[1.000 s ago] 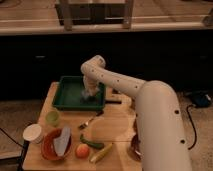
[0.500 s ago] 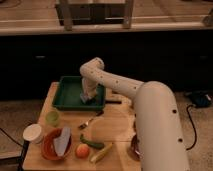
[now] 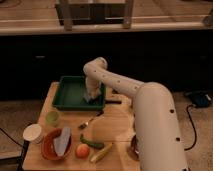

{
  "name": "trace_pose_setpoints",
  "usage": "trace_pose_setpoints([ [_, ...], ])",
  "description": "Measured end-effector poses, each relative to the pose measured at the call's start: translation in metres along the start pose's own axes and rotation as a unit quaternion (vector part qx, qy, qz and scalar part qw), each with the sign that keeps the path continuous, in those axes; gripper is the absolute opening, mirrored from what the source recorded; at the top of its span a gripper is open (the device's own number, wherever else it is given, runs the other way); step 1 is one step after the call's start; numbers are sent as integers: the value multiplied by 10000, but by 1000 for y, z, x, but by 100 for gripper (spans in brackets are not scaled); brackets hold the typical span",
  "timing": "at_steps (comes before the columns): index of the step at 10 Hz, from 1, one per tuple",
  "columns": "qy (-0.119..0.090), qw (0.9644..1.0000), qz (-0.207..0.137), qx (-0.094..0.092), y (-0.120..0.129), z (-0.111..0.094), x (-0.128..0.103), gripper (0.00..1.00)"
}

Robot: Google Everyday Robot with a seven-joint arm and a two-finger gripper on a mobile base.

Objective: Wipe tray with sponge

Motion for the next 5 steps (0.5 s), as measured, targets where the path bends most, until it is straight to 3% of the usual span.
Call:
trace_pose_setpoints([
  [2, -7, 9999, -115, -3, -13, 2, -3, 0],
  [5, -93, 9984, -558, -81, -29, 10, -30, 0],
])
